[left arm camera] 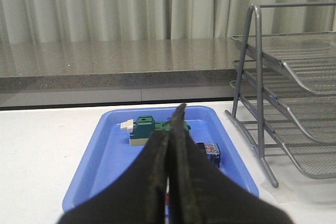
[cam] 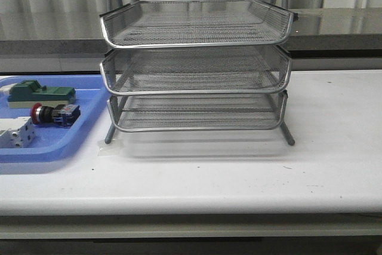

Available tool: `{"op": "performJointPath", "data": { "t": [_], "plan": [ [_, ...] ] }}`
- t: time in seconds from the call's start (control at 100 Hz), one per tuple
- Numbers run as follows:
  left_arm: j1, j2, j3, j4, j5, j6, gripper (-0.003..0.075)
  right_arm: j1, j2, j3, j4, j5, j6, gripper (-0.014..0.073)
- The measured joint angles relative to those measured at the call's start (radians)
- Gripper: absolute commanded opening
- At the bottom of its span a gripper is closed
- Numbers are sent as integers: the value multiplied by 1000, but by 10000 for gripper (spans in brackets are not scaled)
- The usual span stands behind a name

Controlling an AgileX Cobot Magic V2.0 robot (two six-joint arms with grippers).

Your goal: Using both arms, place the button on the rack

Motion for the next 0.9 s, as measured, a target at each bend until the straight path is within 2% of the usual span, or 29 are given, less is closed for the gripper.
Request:
{"op": "performJointPath", "data": {
  "t": [0.19,0.51,0.74,0.9],
  "plan": [
    [0,0,0,0,1,0,-20,0,99,-175,48,166,0,-60],
    [0,0,0,0,1,0,-20,0,460,-492,121,433,0,-60],
    [0,0,0,0,1,0,-20,0,704,-587,179,439,0,-60],
    [0,0,0,0,1,0,-20,0,835,-587,323,423,0,-60]
  ]
}}
